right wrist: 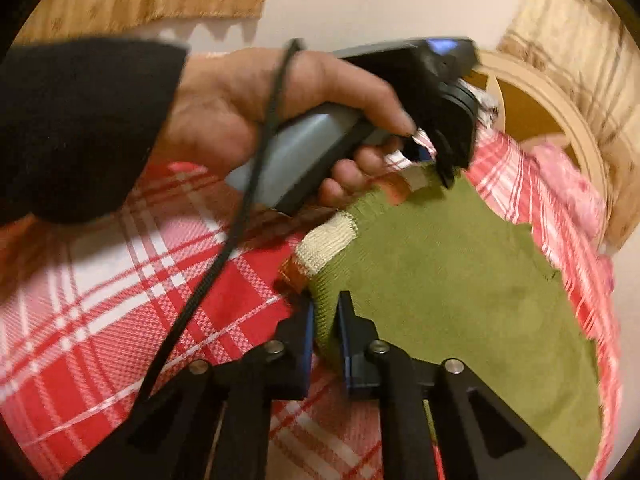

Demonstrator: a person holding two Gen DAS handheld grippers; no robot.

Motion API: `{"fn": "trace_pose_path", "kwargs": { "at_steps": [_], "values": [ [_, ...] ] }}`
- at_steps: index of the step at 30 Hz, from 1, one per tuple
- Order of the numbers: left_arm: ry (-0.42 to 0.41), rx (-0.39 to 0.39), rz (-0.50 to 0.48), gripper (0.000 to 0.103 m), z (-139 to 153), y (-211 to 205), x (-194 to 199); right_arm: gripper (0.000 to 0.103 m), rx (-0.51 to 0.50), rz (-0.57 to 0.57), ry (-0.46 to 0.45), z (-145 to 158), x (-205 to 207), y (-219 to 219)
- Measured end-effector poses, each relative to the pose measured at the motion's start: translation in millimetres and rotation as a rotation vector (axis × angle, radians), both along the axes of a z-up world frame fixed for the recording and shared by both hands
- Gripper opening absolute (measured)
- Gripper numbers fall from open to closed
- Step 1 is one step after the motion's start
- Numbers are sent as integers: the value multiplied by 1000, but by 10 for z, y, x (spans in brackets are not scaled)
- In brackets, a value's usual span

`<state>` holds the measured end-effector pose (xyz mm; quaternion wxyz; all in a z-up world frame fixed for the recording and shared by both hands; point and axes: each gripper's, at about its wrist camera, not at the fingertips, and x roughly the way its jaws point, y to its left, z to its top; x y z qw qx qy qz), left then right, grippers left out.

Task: Fold small clothes

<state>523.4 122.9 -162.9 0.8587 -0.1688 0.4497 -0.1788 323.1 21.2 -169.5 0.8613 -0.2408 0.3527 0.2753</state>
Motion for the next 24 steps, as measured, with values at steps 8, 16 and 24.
{"fn": "trace_pose_path", "kwargs": {
  "at_steps": [8,16,24],
  "values": [
    [-10,-53,36,15,185,-58,-7,5,165,-99,21,374,71,-619],
    [-64,-35,29,14,582,-490,51,4,282,-194,-33,683,124,-1236],
    [-88,-18,-25,14,801,-1077,131,4,366,-287,-24,766,115,-1877]
  ]
}}
